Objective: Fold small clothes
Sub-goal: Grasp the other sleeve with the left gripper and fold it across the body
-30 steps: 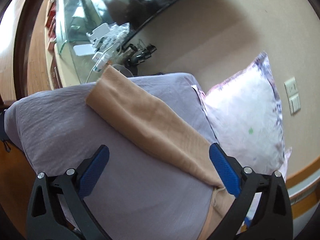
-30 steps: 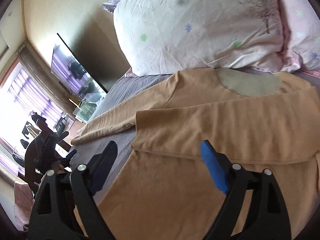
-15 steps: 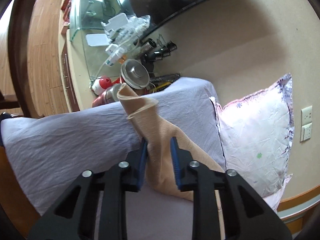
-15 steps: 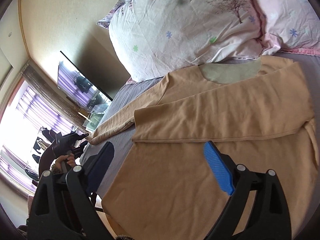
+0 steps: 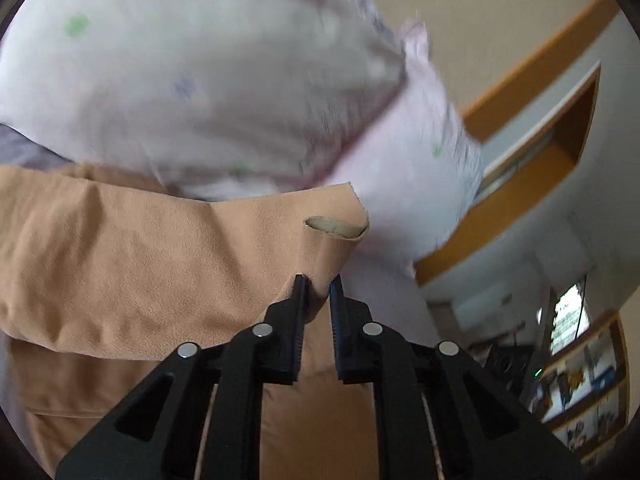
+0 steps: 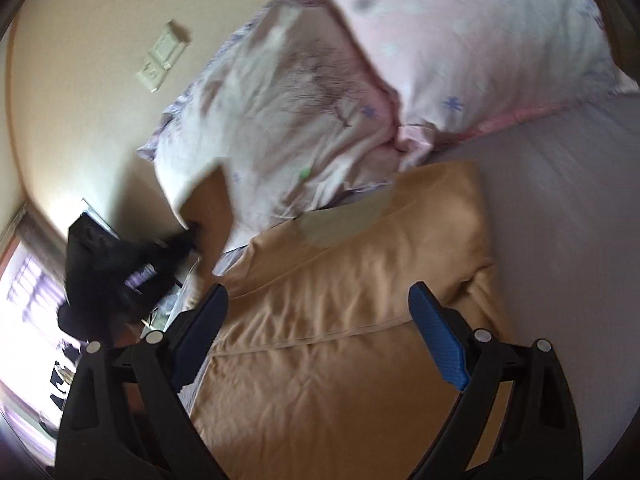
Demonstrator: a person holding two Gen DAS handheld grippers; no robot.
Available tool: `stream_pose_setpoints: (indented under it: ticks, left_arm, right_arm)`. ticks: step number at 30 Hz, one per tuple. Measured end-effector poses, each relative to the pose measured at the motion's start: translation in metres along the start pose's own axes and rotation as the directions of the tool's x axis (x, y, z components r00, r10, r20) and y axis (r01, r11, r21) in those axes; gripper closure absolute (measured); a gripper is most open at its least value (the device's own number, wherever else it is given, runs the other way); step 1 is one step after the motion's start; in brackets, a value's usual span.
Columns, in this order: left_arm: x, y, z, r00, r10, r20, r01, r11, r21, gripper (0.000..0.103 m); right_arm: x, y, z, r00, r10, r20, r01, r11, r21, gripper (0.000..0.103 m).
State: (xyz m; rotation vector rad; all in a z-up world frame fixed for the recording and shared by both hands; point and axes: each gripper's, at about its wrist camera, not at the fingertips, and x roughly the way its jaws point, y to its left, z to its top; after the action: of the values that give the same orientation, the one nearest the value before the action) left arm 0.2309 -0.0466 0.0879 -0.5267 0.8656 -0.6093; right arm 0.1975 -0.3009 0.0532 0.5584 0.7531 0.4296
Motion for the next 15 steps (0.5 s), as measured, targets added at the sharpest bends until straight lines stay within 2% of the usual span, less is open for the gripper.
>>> stream_pose_setpoints:
  ticks: [1,2,4,6,7,8,9,10,11,12,13,14,15]
  left_arm:
    - [0.026,-0.007,-0.008,0.997,0.024,-0.077,-0.022,0.999,0.028,0.088]
    - [0.06,-0.014,-0.025,0.98,0.063,-0.191,-0.05,0.996,0.068,0.088]
    - [0.093,-0.023,-0.056,0.94,0.065,-0.336,-0.035,0.995,0.096,0.088]
    - [0.087,-0.027,-0.071,0.928,0.034,-0.372,0.006,0.994,0.105,0.088]
    - [0.077,-0.028,-0.073,0.929,0.023,-0.369,0.021,0.993,0.113,0.081]
    - [0.058,-0.029,-0.073,0.939,0.007,-0.343,0.038,0.991,0.125,0.076]
    - [0.04,-0.027,-0.069,0.953,-0.001,-0.304,0.045,0.989,0.138,0.053]
    - [0.018,-0.023,-0.06,0.972,0.006,-0.236,0.032,0.987,0.158,0.026]
    - [0.0,-0.018,-0.054,0.985,0.025,-0.172,0.006,0.985,0.173,0.018]
    - [-0.022,-0.01,-0.044,0.995,0.063,-0.078,-0.047,0.981,0.189,0.015]
    - [-0.036,-0.004,-0.035,0.995,0.101,-0.021,-0.095,0.976,0.196,0.015]
    - [-0.052,0.01,-0.02,0.982,0.182,0.055,-0.189,0.966,0.176,0.015]
    - [-0.063,0.018,-0.014,0.971,0.22,0.096,-0.233,0.961,0.147,0.015]
  right_arm:
    - [0.003,-0.012,0.003,1.0,-0.007,-0.013,0.008,0.999,0.039,0.012]
    - [0.006,-0.021,0.004,1.0,-0.013,-0.026,0.015,0.998,0.064,0.012]
    - [0.012,-0.042,0.006,0.998,-0.018,-0.067,0.027,0.991,0.128,0.018]
    - [0.014,-0.056,0.007,0.996,-0.003,-0.091,0.018,0.986,0.165,0.028]
    - [0.017,-0.06,0.008,0.995,0.005,-0.101,0.012,0.985,0.173,0.031]
    - [0.019,-0.06,0.007,0.994,0.006,-0.111,0.013,0.985,0.173,0.038]
    - [0.025,-0.06,0.008,0.992,0.006,-0.127,0.015,0.986,0.169,0.046]
    - [0.031,-0.058,0.009,0.99,0.006,-0.142,0.016,0.988,0.156,0.049]
    - [0.036,-0.056,0.01,0.988,0.004,-0.152,0.018,0.99,0.143,0.053]
    - [0.044,-0.051,0.011,0.986,-0.004,-0.168,0.024,0.993,0.119,0.055]
    - [0.054,-0.047,0.011,0.982,-0.019,-0.187,0.037,0.995,0.097,0.055]
    - [0.063,-0.042,0.01,0.978,-0.031,-0.206,0.049,0.995,0.083,0.055]
    - [0.074,-0.04,0.012,0.972,-0.055,-0.23,0.072,0.995,0.066,0.055]
